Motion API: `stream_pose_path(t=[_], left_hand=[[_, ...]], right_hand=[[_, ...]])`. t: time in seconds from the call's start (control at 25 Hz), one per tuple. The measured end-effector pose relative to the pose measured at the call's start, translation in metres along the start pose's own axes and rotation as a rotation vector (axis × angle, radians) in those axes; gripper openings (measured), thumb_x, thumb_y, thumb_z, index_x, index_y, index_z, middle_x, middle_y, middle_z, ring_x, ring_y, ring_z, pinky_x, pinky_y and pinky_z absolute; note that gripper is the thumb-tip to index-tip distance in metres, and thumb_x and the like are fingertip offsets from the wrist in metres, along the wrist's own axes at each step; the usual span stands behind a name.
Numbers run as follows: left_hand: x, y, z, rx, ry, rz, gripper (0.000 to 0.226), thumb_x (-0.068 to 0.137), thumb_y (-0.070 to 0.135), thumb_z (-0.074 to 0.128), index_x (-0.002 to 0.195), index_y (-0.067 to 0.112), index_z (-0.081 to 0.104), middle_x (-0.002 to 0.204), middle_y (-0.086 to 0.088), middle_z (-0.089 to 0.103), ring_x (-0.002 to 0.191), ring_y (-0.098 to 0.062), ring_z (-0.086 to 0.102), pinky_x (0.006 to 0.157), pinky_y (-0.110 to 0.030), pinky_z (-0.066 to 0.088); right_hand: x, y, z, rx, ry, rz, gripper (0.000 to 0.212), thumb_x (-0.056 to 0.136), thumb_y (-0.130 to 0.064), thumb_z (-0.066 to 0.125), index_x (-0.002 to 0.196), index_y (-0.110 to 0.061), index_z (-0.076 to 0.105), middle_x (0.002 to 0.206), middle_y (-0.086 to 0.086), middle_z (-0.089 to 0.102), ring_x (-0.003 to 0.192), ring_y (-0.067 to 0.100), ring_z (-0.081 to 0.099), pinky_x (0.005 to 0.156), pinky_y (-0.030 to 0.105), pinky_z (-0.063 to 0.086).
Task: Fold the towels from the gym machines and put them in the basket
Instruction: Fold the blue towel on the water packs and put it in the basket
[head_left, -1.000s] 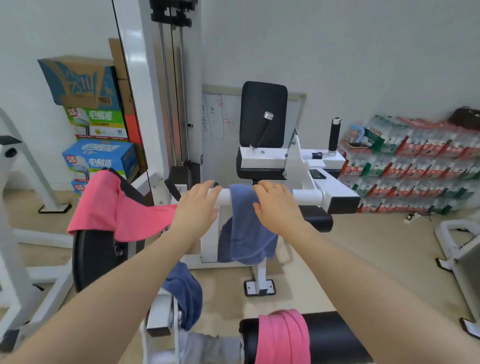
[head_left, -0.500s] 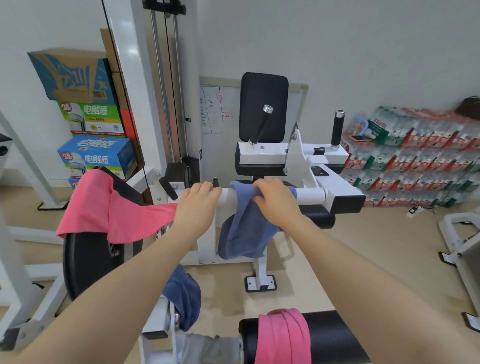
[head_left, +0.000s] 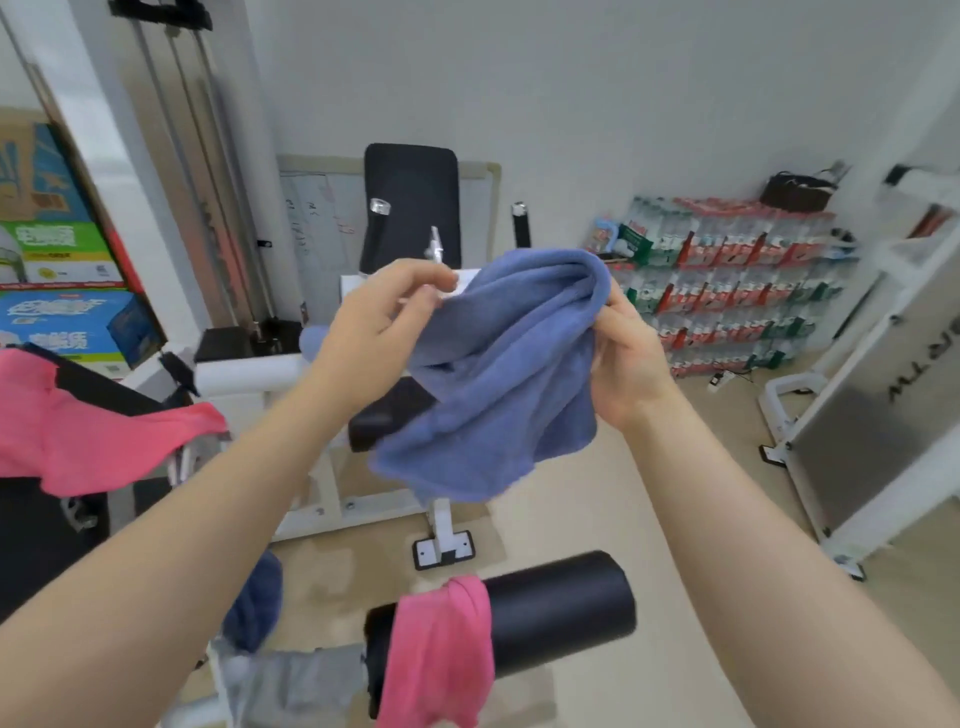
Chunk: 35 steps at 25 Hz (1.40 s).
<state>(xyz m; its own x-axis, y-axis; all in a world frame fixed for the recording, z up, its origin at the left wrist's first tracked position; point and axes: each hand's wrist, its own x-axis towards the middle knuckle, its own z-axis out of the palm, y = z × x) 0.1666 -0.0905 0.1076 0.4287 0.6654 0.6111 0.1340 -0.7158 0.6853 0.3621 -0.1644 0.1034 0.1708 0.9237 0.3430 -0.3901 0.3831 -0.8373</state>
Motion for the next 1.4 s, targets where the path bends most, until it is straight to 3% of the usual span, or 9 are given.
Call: stream_pose_path(t=[0.08,0.28,0.4,0.48,0.56,0.68,0.88,1.16,1.4], left_hand=[[-0.006,0.037,0.053,-0.100,-0.157,-0.081,0.024,0.094,0.019,0.037,0.096,0.021,0.061,0.091,0.016,0.061,0.083,0.010,0.054,0.080,-0.007,0.042],[-0.038,0.075,0.199,-0.255,-0.533,-0.385,0.010,0.090,0.015,0.056,0.092,0.006,0.060,0.084,-0.005,0.063,0.077,-0.004,0.055,0.074,-0.026,0.047],[-0.046,0.087,0.265,-0.269,-0.581,-0.456,0.007,0.086,0.016,0.061,0.083,0.012,0.056,0.073,0.004,0.055,0.064,0.000,0.050,0.060,-0.015,0.040],[-0.039,0.097,0.302,-0.324,-0.658,-0.479,0.007,0.085,0.012,0.062,0.084,0.014,0.056,0.077,0.001,0.057,0.070,-0.007,0.053,0.066,-0.018,0.044],[-0.027,0.106,0.335,-0.348,-0.798,-0.473,0.009,0.083,0.008,0.062,0.086,0.014,0.056,0.082,-0.001,0.060,0.074,-0.011,0.056,0.071,-0.024,0.047],[0.007,0.113,0.390,-0.164,-0.965,-0.357,0.015,0.077,0.006,0.066,0.078,0.017,0.054,0.074,0.003,0.058,0.067,-0.007,0.054,0.066,-0.020,0.044],[0.098,0.101,0.489,0.065,-0.896,-0.263,0.016,0.071,0.006,0.061,0.068,0.013,0.047,0.059,0.004,0.044,0.054,-0.010,0.039,0.051,-0.023,0.030],[0.264,0.044,0.597,-0.294,-1.059,-0.389,0.005,0.077,0.014,0.061,0.079,0.016,0.057,0.079,0.005,0.056,0.079,-0.010,0.051,0.077,-0.022,0.038],[0.375,0.020,0.708,-0.157,-0.790,-0.312,0.013,0.086,0.020,0.061,0.074,0.019,0.059,0.073,0.001,0.054,0.069,-0.011,0.046,0.066,-0.025,0.037]], right_hand=[[-0.035,-0.027,-0.043,-0.091,-0.032,0.064,0.036,0.060,-0.032,0.081,0.091,-0.017,0.071,0.084,-0.002,0.072,0.082,0.010,0.067,0.076,0.022,0.055],[-0.107,-0.070,-0.142,-0.497,0.015,0.286,0.019,0.086,0.003,0.053,0.099,-0.010,0.060,0.090,0.004,0.066,0.083,0.014,0.064,0.077,0.026,0.053],[-0.145,-0.096,-0.202,-0.788,0.017,0.392,0.025,0.084,0.009,0.053,0.087,-0.015,0.060,0.084,-0.001,0.063,0.078,0.007,0.061,0.073,0.019,0.051],[-0.162,-0.107,-0.243,-0.951,0.121,0.416,0.036,0.080,0.019,0.045,0.080,-0.015,0.057,0.080,-0.001,0.062,0.077,0.010,0.060,0.070,0.016,0.047],[-0.167,-0.115,-0.272,-0.978,0.269,0.393,0.040,0.077,0.022,0.036,0.086,-0.011,0.057,0.085,0.003,0.062,0.081,0.015,0.059,0.072,0.020,0.045],[-0.155,-0.125,-0.305,-0.794,0.315,0.353,0.024,0.087,0.005,0.046,0.090,-0.015,0.060,0.087,-0.001,0.063,0.081,0.012,0.059,0.082,0.030,0.046],[-0.088,-0.139,-0.398,-0.869,0.357,0.277,0.014,0.089,-0.007,0.054,0.101,-0.016,0.056,0.094,0.002,0.061,0.080,0.009,0.056,0.072,0.021,0.046],[0.056,-0.196,-0.550,-0.948,0.245,0.367,0.005,0.087,-0.015,0.061,0.089,-0.017,0.065,0.096,0.007,0.069,0.093,0.018,0.064,0.088,0.033,0.050],[0.153,-0.230,-0.671,-0.980,0.243,0.302,0.011,0.091,-0.018,0.056,0.090,-0.013,0.065,0.091,0.000,0.066,0.087,0.012,0.059,0.081,0.027,0.046]])
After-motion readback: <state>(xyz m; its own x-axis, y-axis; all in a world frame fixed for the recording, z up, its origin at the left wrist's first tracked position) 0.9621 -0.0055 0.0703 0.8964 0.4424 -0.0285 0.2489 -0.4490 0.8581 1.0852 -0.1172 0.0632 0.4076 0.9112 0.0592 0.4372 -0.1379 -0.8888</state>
